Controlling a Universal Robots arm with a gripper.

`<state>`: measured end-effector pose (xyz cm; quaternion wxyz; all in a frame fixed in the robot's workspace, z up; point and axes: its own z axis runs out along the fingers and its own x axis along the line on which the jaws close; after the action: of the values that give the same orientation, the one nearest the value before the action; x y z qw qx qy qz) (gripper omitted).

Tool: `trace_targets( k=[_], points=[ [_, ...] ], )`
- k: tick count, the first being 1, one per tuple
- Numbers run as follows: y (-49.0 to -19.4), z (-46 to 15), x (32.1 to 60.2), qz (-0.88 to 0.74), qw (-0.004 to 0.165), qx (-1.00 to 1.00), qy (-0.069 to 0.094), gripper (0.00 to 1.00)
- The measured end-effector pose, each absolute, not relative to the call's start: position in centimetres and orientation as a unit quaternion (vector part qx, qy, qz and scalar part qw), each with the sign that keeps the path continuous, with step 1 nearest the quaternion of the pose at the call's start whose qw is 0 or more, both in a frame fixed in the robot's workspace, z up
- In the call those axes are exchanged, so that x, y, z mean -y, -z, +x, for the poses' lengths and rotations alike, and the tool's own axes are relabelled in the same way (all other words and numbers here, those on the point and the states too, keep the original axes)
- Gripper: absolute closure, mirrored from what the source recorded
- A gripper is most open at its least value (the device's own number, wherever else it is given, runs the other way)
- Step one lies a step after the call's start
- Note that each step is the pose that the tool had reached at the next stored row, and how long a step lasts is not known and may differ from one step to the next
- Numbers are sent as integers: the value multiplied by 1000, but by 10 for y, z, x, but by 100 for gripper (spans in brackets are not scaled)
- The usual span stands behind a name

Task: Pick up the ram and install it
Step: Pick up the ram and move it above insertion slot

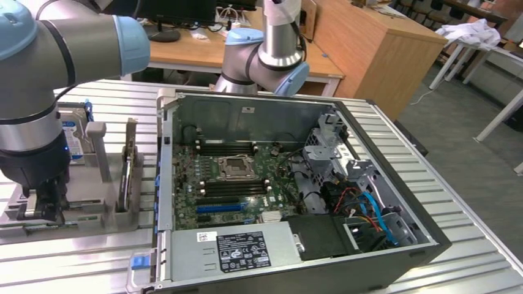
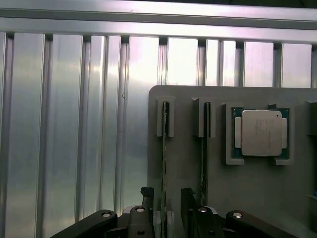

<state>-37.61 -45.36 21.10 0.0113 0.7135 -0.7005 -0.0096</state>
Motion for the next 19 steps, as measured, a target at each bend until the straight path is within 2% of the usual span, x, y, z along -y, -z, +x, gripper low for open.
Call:
trace_targets(
  k=[19],
  points=[
    [-205, -376, 454, 713, 11, 701, 10, 64]
  ],
)
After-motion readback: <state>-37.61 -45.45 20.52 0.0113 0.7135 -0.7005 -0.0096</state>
